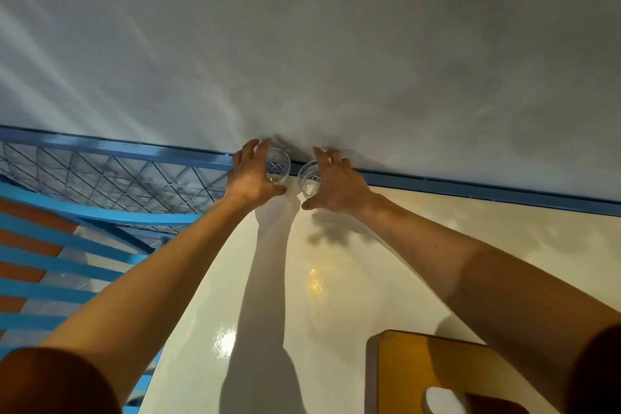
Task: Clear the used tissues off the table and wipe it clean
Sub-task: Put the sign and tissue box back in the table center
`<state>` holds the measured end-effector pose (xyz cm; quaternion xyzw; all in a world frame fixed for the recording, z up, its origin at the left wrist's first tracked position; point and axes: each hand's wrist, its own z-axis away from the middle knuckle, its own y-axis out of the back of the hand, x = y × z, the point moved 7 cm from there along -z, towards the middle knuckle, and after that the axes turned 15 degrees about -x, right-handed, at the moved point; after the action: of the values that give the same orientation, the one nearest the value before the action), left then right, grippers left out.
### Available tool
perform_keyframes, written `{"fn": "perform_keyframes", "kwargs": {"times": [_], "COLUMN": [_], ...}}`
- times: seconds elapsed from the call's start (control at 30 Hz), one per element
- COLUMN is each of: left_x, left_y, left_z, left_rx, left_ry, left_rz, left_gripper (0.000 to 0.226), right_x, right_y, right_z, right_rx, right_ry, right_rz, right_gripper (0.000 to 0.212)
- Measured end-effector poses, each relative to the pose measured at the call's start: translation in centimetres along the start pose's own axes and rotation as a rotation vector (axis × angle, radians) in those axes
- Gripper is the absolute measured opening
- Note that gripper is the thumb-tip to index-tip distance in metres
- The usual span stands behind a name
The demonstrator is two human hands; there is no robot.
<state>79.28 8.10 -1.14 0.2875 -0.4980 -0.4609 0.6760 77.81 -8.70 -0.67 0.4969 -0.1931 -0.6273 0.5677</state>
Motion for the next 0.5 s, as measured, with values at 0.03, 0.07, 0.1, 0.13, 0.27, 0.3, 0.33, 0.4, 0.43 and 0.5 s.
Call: {"fn": "perform_keyframes", "kwargs": {"times": [0.03,0.07,0.1,0.13,0.27,0.3,0.33,0.4,0.43,0.5], "left_x": [0.0,0.1,0.2,0.3,1.9,2.4,2.9,4.2,4.8,6.2], "left_y": [-0.1,-0.1,0.1,0.2,0.6,0.7,0.8,1.2,1.5,1.9], "left_z": [-0.3,-0.4,-0.3,0.1,3.7,5.0,6.5,9.9,11.7,15.7], "left_rx": [-0.023,-0.035,-0.037,-0.039,-0.034,-0.039,-0.04,-0.041,-0.041,-0.051], "left_ry": [-0.008,-0.013,-0.016,-0.017,-0.103,-0.122,-0.14,-0.179,-0.196,-0.233], "left_rz": [0.032,0.059,0.073,0.079,0.077,0.09,0.101,0.091,0.078,0.07], "left_gripper": [0.101,0.098,0.096,0.094,0.092,0.092,0.092,0.093,0.093,0.094], "right_x": [0.0,0.0,0.0,0.1,0.3,0.4,0.4,0.4,0.4,0.7], "right_y": [-0.1,0.0,0.3,0.5,2.3,2.9,3.5,4.3,4.6,4.6], "right_z": [-0.1,-0.1,0.0,0.3,3.8,5.3,7.0,11.0,13.1,17.9], "right_rx": [-0.001,0.006,0.017,0.025,0.075,0.082,0.088,0.111,0.126,0.131], "right_ry": [0.0,0.001,0.005,0.009,0.013,0.01,0.006,-0.014,-0.031,-0.065], "right_rz": [-0.012,-0.027,-0.046,-0.067,-0.099,-0.102,-0.109,-0.107,-0.102,-0.109], "right_gripper": [0.105,0.098,0.093,0.09,0.091,0.092,0.093,0.093,0.094,0.096]}}
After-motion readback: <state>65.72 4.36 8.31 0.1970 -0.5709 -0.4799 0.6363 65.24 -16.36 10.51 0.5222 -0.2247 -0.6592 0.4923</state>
